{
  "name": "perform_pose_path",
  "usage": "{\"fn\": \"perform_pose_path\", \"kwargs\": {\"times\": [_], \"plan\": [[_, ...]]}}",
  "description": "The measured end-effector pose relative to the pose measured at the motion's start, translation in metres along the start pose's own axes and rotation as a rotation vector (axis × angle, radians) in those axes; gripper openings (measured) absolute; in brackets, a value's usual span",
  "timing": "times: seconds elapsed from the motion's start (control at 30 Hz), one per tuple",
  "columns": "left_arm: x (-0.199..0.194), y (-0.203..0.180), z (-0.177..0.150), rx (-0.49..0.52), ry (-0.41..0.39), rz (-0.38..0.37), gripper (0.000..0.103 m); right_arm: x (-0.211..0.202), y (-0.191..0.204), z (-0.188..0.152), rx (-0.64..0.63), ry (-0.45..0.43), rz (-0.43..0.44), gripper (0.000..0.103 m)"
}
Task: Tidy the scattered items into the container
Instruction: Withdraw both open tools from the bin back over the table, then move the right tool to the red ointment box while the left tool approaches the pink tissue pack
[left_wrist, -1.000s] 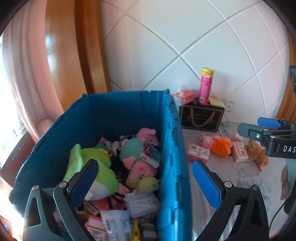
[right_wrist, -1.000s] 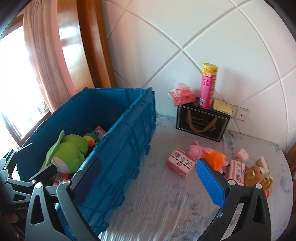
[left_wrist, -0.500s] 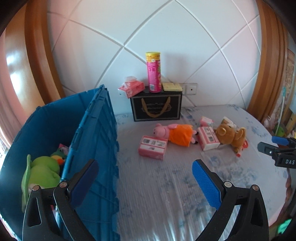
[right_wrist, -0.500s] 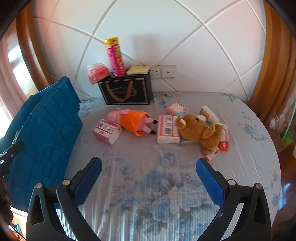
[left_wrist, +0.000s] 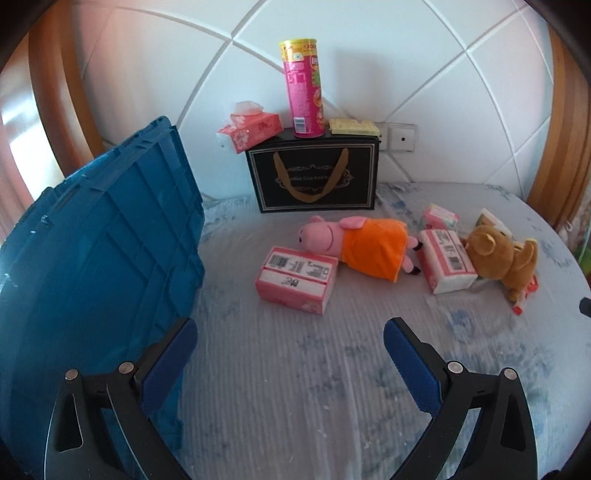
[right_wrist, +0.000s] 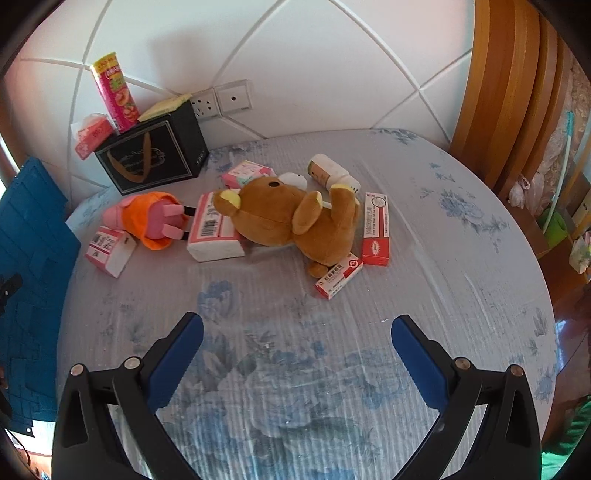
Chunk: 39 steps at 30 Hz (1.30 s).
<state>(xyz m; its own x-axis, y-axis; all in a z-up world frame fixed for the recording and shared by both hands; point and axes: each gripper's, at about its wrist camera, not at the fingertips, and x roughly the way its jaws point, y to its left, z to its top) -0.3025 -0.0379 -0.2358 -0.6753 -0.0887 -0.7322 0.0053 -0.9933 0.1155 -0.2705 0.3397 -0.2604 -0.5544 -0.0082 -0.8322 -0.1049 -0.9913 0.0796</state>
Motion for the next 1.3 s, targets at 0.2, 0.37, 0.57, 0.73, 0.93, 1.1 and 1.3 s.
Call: {"fn": "perform_pose_path", "kwargs": {"times": [0.2,0.37,0.57,0.73,0.93,1.1,1.3], "plan": [[0.091,-0.008,-0.003,-0.011,0.018,0.042,0.102,0.071,-0.016,-0.007,0.002,0.066,-0.016,0.103],[0.167,-0.01,-0.004,-0.015,0.057,0.037,0.102,0.111,-0.018,-0.017,0.003,0.113,-0.018,0.103],[0.202,-0.007,0.002,-0.156,0.123,-0.008,0.102,0.127,-0.018,-0.024,-0.011,0.128,-0.017,0.103],[0.221,-0.016,0.005,-0.25,0.187,0.002,0.102,0.135,-0.016,-0.021,-0.029,0.132,-0.022,0.103],[0.228,-0.019,0.022,-0.422,0.251,0.021,0.102,0.135,-0.012,-0.015,-0.043,0.118,-0.021,0.103],[0.243,-0.011,0.036,-0.519,0.302,0.059,0.102,0.133,-0.009,-0.011,-0.044,0.114,-0.02,0.103],[0.26,0.001,0.047,-0.605,0.342,0.096,0.103,0.137,-0.007,-0.011,-0.06,0.114,-0.028,0.103]]}}
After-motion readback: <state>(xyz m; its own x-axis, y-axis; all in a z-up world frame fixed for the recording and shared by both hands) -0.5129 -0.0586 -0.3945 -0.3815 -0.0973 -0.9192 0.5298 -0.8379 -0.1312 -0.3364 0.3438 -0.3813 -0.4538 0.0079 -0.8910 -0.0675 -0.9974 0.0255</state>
